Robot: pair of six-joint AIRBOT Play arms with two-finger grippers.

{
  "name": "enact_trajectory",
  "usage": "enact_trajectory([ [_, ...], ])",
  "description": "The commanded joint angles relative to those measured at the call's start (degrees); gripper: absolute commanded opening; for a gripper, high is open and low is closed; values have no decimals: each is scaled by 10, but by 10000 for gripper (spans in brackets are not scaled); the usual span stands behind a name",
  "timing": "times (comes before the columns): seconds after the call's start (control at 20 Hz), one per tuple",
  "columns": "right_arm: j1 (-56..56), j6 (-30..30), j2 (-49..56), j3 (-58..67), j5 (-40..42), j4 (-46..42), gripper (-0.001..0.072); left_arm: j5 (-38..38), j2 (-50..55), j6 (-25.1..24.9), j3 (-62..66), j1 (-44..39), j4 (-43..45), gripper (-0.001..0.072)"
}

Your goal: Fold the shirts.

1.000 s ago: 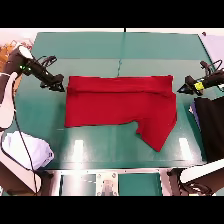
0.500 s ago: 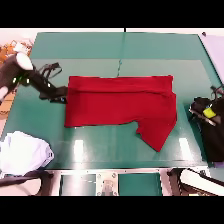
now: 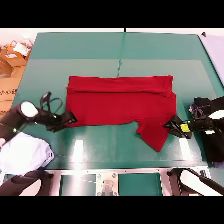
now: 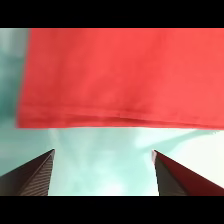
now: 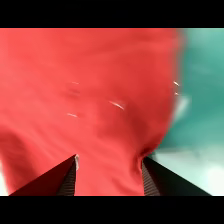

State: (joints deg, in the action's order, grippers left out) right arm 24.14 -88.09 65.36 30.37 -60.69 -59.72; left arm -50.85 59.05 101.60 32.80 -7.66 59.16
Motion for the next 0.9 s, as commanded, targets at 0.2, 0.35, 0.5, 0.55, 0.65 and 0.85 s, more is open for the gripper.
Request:
enact_trajectory([
  [0.2, -43, 48, 21, -17, 71, 51, 466, 307, -2, 111, -88, -141, -63, 691],
  [0.35, -43, 61, 21, -17, 71, 51, 466, 339, 53, 144, -87, -141, -70, 691],
  [0.5, -43, 61, 21, -17, 63, 51, 467, 332, 94, 148, -67, -141, -87, 356],
  [0.55, -43, 61, 21, -17, 53, 51, 467, 322, 93, 120, -55, -141, -85, 26],
  [0.65, -43, 61, 20, -13, 24, 43, 465, 268, 92, 59, -27, -135, -81, 22],
  [0.85, -43, 61, 20, 7, -39, 29, 139, 196, 92, 43, 0, -121, -46, 22],
])
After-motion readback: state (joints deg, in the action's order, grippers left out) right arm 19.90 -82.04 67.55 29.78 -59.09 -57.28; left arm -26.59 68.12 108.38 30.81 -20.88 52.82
